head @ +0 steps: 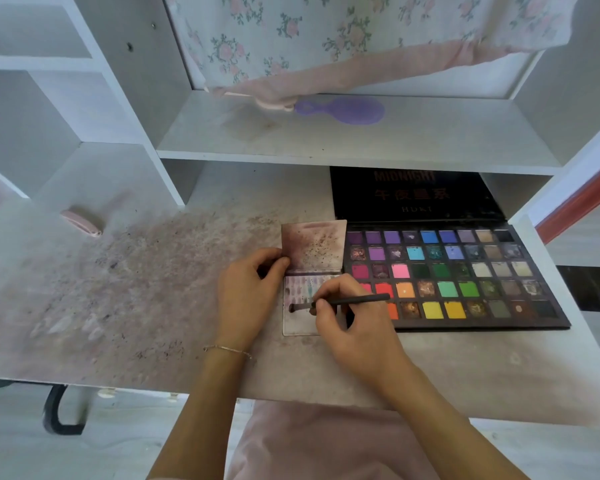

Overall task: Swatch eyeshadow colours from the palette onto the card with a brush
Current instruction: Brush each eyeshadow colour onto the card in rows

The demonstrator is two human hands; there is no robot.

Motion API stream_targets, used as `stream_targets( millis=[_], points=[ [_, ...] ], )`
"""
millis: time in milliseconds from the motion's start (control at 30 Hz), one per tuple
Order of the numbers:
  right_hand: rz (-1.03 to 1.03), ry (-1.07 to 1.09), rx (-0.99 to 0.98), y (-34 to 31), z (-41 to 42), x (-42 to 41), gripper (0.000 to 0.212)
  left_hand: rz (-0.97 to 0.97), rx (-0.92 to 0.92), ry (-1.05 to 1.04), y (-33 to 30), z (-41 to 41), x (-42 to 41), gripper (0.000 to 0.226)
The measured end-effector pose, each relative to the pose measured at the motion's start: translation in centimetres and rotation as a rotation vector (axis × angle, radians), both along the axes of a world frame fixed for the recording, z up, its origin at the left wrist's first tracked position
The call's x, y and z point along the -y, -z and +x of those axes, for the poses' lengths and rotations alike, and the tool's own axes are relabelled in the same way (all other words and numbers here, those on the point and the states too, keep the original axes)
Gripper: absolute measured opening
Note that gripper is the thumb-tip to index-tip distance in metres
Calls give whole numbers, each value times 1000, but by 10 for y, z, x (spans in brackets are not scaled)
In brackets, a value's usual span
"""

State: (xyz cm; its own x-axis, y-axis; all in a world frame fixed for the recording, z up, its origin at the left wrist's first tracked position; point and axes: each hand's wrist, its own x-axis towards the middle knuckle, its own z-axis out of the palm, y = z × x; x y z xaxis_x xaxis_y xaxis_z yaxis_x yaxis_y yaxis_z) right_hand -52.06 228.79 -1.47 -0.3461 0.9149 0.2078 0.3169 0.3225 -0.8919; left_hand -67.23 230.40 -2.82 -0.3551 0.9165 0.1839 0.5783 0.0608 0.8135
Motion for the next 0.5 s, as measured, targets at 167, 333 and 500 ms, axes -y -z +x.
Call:
stream_targets(
  millis=[167,333,500],
  points=[
    [0,-4,29,0,1,2,7,3,-19,-8,-1,0,0,18],
    [-6,-12,79,1,2,2,8,-12,-46,-5,0,1,0,18],
    [-19,-17,139,1,1,2,4,-22,-51,-19,1,2,-1,19]
  ],
)
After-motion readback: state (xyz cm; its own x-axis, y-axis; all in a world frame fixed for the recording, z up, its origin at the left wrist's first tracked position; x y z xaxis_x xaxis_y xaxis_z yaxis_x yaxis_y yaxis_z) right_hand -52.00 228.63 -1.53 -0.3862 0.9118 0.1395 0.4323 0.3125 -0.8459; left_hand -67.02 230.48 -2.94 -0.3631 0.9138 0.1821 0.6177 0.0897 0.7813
